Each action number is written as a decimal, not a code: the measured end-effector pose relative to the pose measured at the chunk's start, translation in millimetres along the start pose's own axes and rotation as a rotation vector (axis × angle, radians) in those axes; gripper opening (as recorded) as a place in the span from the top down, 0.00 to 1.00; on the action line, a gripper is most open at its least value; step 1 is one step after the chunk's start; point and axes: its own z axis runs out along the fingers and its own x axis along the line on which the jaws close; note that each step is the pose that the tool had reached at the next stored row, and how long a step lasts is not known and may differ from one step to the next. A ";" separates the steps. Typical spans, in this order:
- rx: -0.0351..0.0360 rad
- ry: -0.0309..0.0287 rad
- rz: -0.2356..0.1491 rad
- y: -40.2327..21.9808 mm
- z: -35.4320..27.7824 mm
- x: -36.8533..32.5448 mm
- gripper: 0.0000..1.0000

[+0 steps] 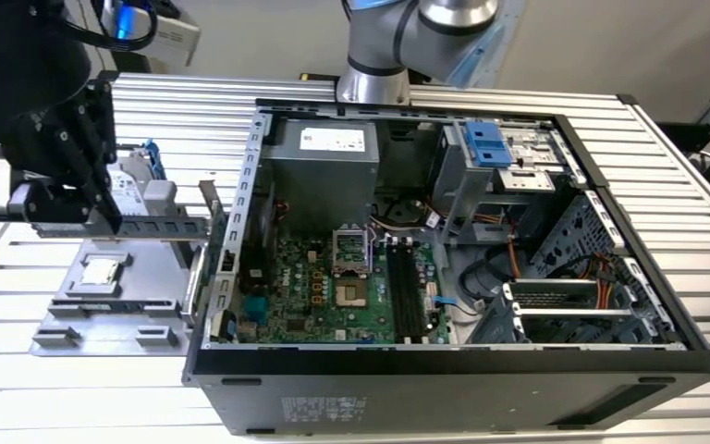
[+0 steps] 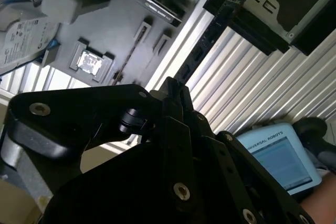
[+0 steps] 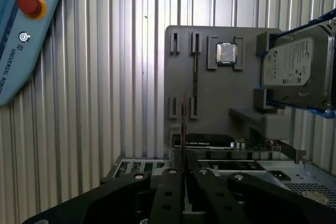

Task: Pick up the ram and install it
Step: 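Pick up the ram and move it above insertion slot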

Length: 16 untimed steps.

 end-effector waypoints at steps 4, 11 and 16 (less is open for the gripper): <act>-0.0012 0.0000 0.000 -14.2 -0.2 0.0 1.00; -0.0029 0.0000 0.000 -38.0 -0.5 0.0 1.00; -0.0040 0.0001 0.000 -55.4 -0.7 -0.1 1.00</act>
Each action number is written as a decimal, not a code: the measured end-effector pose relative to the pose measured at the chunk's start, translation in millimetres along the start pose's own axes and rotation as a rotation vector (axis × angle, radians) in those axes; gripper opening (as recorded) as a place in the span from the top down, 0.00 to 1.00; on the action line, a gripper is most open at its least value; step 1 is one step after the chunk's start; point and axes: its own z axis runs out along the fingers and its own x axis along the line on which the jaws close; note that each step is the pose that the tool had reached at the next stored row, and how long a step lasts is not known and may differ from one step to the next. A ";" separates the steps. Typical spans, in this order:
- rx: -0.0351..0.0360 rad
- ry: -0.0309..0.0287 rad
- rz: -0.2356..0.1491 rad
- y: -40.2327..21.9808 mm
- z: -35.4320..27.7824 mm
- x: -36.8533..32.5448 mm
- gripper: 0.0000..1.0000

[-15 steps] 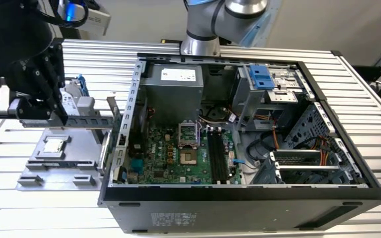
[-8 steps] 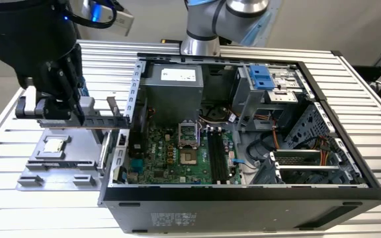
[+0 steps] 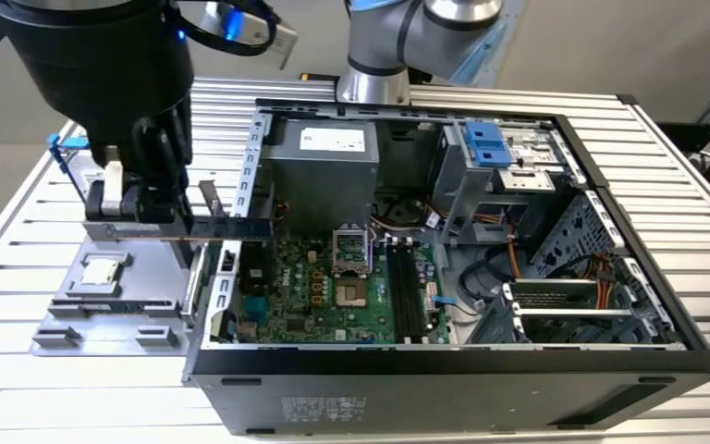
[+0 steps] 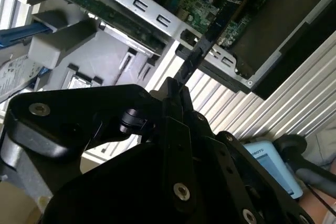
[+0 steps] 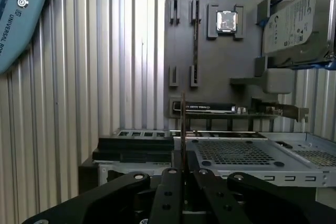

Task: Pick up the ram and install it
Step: 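Pick up the ram and move it above insertion slot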

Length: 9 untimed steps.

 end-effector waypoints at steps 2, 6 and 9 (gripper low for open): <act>-0.0003 0.0000 0.000 -7.6 -0.1 0.0 1.00; -0.0010 -0.0001 0.000 -21.8 -0.3 0.0 1.00; -0.0016 0.0000 0.000 -32.7 -0.5 -0.1 1.00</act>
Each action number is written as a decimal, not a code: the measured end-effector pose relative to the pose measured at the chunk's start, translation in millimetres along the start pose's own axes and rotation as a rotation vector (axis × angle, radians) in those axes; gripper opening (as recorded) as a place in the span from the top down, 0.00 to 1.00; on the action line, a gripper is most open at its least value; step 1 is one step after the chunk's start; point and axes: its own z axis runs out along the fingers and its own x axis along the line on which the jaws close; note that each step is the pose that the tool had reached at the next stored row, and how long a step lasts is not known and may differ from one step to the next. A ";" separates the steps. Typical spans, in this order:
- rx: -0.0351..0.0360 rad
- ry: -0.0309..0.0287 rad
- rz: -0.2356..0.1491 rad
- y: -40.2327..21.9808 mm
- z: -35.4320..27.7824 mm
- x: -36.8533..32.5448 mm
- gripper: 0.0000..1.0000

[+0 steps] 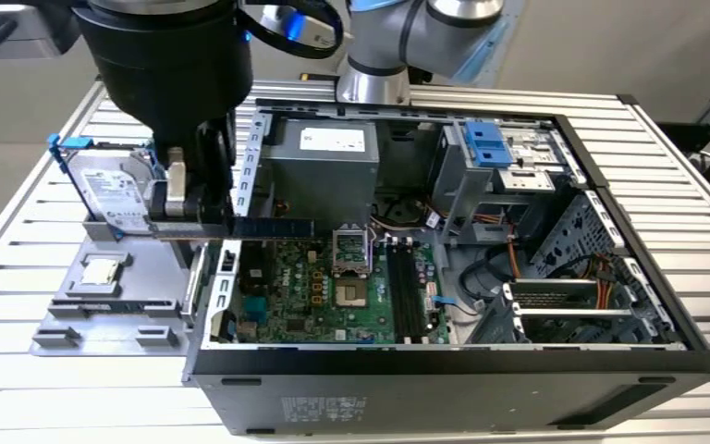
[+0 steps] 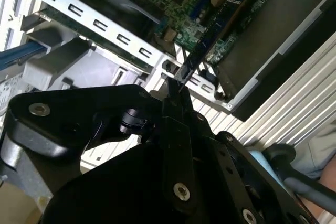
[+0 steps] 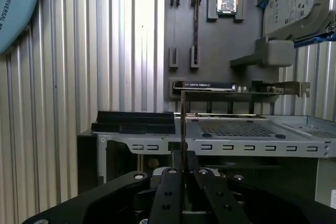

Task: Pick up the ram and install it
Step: 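Pick up the ram and move it above insertion slot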

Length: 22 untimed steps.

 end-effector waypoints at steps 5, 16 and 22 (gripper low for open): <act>-0.0007 -0.0001 0.000 -18.5 -0.3 0.0 1.00; -0.0008 -0.0001 0.000 -58.5 -1.0 -0.1 1.00; -0.0010 -0.0001 0.000 -83.3 -1.4 -0.2 1.00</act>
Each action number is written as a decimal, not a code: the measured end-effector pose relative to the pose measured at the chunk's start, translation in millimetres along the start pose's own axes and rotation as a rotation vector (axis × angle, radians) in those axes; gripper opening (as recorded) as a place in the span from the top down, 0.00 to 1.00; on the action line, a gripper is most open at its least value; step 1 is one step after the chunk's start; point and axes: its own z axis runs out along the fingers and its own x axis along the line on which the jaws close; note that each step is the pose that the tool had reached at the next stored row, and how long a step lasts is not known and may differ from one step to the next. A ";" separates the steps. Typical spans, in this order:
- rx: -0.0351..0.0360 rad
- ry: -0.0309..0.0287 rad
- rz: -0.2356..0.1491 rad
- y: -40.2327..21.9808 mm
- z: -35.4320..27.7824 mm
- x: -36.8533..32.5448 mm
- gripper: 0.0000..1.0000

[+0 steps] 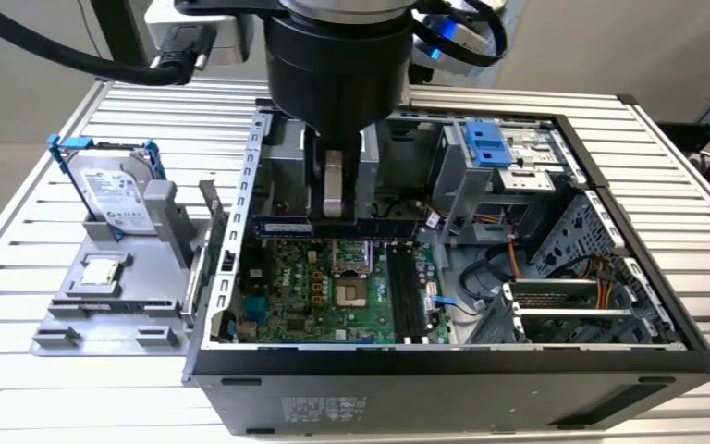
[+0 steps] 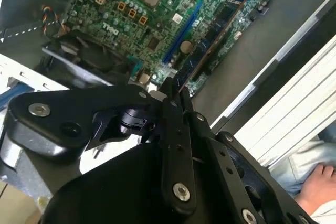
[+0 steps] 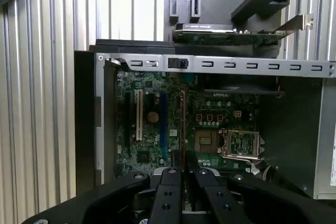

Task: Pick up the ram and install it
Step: 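Pick up the ram and move it above insertion slot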

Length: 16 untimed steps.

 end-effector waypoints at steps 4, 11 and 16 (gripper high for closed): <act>0.0000 0.0000 0.000 -17.6 -0.3 -0.1 1.00; 0.0000 0.0001 0.000 -47.0 -0.9 -0.3 1.00; 0.0001 0.0003 0.002 -66.3 -1.2 -0.7 1.00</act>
